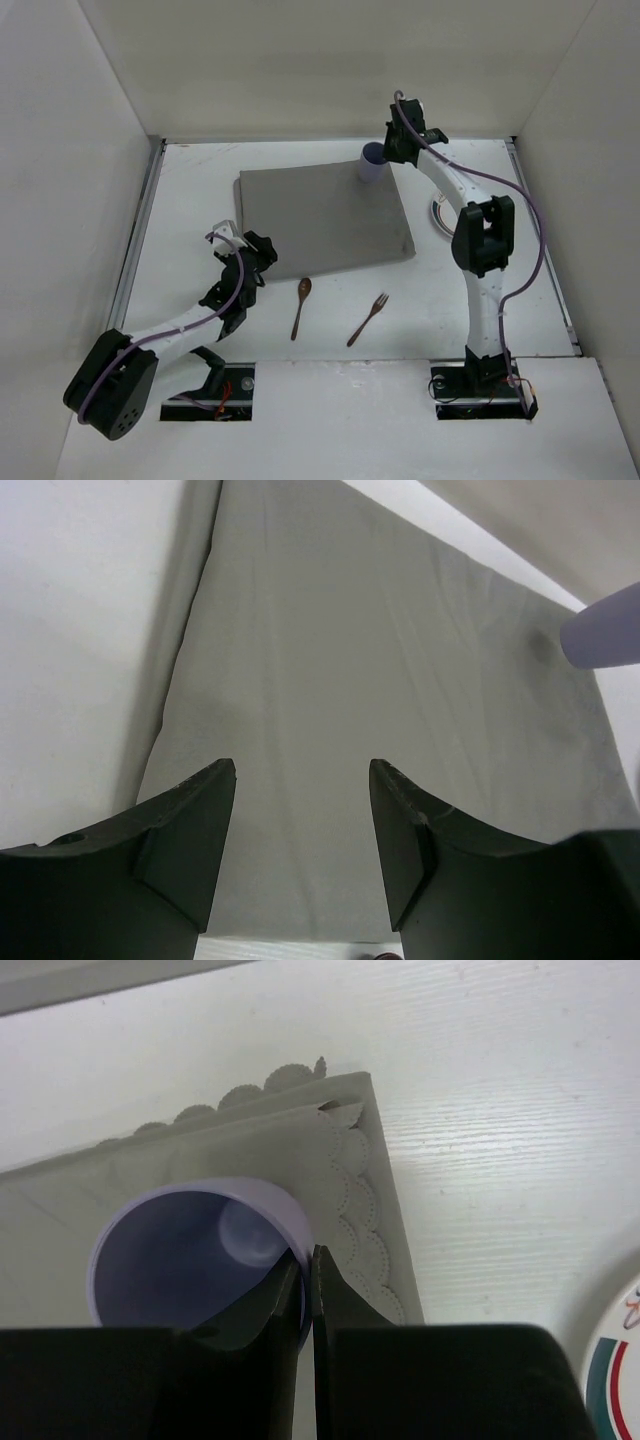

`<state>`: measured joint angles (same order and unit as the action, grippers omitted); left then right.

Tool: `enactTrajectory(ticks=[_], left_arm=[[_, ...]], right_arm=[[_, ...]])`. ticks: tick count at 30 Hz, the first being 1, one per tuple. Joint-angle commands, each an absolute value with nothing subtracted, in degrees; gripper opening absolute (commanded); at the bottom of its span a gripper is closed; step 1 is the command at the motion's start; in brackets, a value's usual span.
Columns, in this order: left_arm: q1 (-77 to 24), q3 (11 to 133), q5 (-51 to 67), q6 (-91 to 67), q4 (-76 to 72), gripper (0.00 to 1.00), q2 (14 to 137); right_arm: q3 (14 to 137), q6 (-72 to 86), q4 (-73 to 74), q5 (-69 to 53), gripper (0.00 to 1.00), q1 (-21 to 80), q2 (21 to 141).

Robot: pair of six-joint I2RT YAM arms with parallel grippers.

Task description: Set the dinner table for one person

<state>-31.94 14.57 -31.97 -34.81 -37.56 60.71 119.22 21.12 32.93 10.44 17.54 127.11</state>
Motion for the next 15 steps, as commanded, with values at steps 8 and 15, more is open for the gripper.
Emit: enactTrajectory(ticks=[8,15], left_arm=[[-32.7,15.2,-32.5,-34.7,-41.0,0.54,62.3],[-33.4,15.6,-32.4,-34.8,-41.7,0.54,63.9]], right_arm=[[127.4,19.7,38.5,10.5,0.12,18.3,130.7],[127.2,18.5,39.8,10.7,0.15,18.3,132.0]])
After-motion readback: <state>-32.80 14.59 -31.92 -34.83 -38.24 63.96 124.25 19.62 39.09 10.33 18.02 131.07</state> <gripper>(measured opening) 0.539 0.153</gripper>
